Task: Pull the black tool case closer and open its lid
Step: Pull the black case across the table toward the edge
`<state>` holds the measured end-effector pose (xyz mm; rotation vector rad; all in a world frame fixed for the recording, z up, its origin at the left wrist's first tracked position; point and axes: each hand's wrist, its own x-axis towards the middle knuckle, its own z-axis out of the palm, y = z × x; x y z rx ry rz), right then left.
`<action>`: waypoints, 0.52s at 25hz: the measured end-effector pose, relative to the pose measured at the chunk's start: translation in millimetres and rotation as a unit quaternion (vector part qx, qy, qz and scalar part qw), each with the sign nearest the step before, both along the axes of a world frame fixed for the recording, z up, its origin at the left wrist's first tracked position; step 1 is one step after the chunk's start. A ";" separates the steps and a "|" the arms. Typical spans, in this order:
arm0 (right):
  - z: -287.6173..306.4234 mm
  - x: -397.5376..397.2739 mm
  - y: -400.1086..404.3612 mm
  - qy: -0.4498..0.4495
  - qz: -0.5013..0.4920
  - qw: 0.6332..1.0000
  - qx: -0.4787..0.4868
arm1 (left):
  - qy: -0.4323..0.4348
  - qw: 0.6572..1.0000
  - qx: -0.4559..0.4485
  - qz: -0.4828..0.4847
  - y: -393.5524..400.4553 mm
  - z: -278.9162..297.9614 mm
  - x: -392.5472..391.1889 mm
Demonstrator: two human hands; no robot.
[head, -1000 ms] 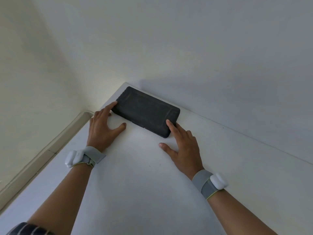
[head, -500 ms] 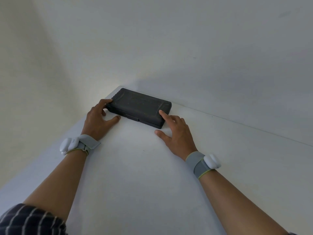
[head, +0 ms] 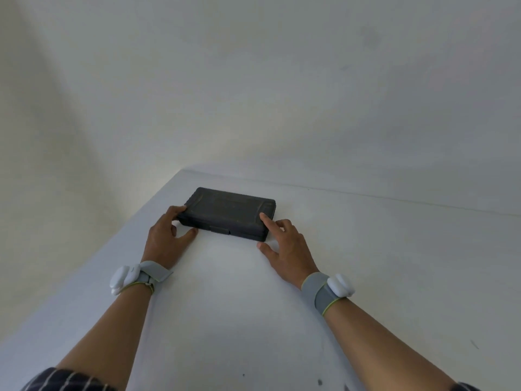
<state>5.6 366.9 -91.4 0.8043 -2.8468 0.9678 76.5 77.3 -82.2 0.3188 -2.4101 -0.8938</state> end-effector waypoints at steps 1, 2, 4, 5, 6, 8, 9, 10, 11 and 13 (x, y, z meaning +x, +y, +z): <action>0.3 9.5 7.0 0.005 -0.005 1.000 0.010 | -0.001 1.000 0.005 -0.003 6.2 -0.7 6.0; 1.0 18.7 14.2 0.012 -0.012 1.000 0.023 | -0.003 1.000 0.009 -0.005 12.6 -1.3 12.6; 4.7 42.9 35.5 0.028 -0.035 0.998 0.052 | -0.002 1.000 0.015 -0.018 30.4 0.4 30.8; 4.8 51.7 43.9 0.033 -0.040 0.997 0.062 | -0.003 1.000 0.019 -0.024 36.6 -0.1 36.1; 4.7 60.5 53.1 0.034 -0.043 0.996 0.068 | -0.004 0.999 0.022 -0.031 43.7 -0.7 41.6; 7.3 79.8 73.1 0.029 -0.048 0.996 0.069 | -0.001 0.998 0.027 -0.048 58.2 -1.9 56.5; 7.8 88.9 82.6 0.024 -0.048 0.996 0.064 | 0.001 0.998 0.031 -0.054 65.1 -3.1 63.5; 7.3 97.1 91.6 0.021 -0.050 0.997 0.056 | 0.001 0.998 0.035 -0.057 72.2 -4.4 69.3; 7.4 108.7 102.2 0.018 -0.056 0.997 0.045 | 0.000 0.997 0.037 -0.064 81.1 -5.0 77.3; 7.8 128.2 122.1 0.010 -0.065 0.997 0.030 | 0.002 0.996 0.042 -0.078 98.2 -7.2 89.9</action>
